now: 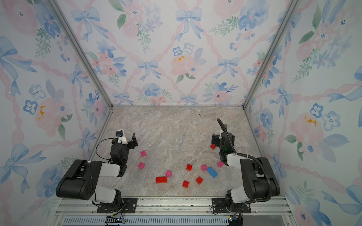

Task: Assemble the letter v with lego
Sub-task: Pick up the lego brick from the center of the board.

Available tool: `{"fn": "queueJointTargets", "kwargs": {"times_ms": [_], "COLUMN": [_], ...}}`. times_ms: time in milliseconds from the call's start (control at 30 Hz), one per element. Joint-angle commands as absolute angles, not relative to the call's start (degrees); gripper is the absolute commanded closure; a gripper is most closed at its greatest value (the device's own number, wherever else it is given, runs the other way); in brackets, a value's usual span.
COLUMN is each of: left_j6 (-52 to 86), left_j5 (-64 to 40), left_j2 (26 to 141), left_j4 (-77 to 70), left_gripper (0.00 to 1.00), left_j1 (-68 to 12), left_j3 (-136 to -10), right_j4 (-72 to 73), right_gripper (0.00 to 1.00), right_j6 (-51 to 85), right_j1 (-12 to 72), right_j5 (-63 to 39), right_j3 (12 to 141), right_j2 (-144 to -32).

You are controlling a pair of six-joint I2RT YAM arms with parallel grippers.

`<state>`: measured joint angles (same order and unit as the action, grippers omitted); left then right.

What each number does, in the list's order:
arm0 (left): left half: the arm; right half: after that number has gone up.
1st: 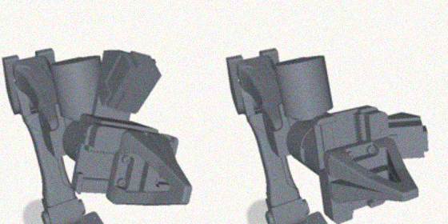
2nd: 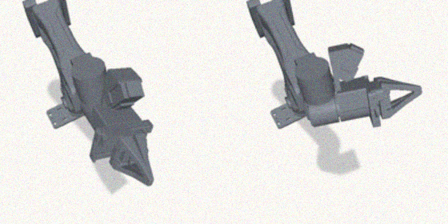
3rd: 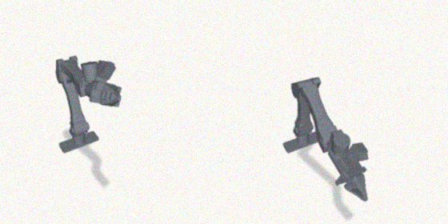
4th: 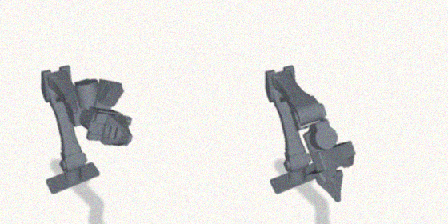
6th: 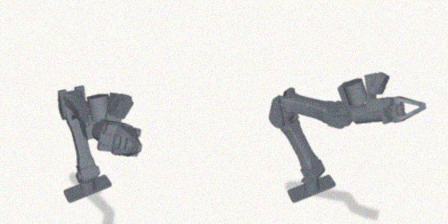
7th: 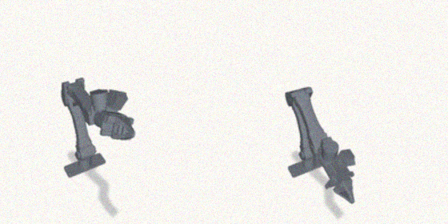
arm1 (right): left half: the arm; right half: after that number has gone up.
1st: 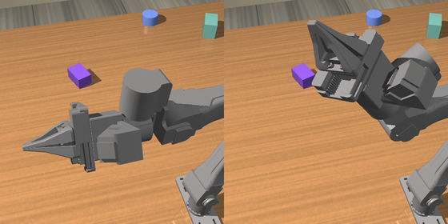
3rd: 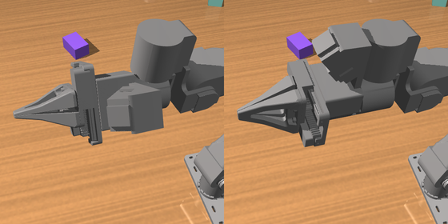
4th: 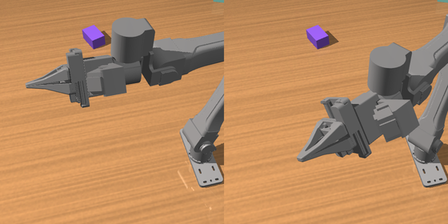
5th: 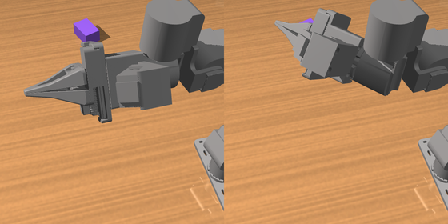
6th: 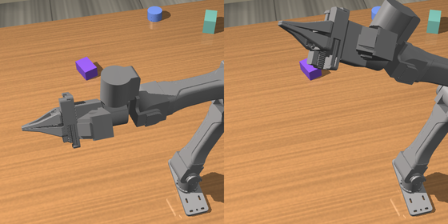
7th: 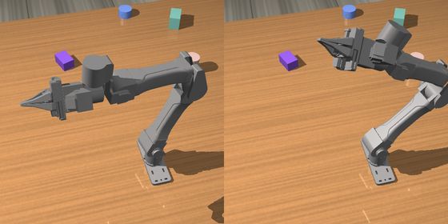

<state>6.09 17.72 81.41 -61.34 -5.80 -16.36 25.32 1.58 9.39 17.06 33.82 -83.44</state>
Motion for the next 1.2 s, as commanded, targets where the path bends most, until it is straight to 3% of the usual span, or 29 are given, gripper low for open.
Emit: {"fn": "queueJointTargets", "kwargs": {"times_ms": [0,100,167,300,433,733,1033,1167], "left_j6": [9.67,11.58,15.16,20.86,23.47,25.56,26.23,26.35], "left_j5": [30.26,37.62,39.63,35.39,31.04,28.49,27.51,27.67], "left_j2": [74.76,71.55,70.80,68.90,66.34,68.11,68.35,68.12], "left_j4": [-42.65,-28.66,-18.19,-3.72,-0.50,0.67,0.62,0.62], "left_gripper": [0.04,0.07,0.08,0.10,0.12,0.12,0.12,0.12], "left_j1": [-8.43,-13.73,-16.17,-18.42,-19.91,-23.94,-24.88,-24.92], "left_j3": [-24.30,-30.11,-34.39,-40.55,-41.12,-40.44,-39.68,-39.64], "right_j4": [-9.84,-33.82,-45.70,-59.37,-56.16,-49.51,-46.76,-47.04], "right_gripper": [0.03,0.02,0.04,0.20,0.27,0.26,0.39,0.50], "right_j6": [9.92,22.05,29.78,40.90,48.46,51.86,52.22,52.15], "right_j1": [16.14,24.57,29.63,39.83,44.99,49.48,48.58,48.19], "right_j5": [29.50,32.16,27.36,17.65,4.90,-0.32,-0.18,0.04], "right_j3": [47.72,57.87,63.23,68.20,65.41,64.04,62.50,62.45], "right_j2": [-78.18,-78.56,-80.39,-84.33,-85.47,-94.33,-99.59,-100.72]}}
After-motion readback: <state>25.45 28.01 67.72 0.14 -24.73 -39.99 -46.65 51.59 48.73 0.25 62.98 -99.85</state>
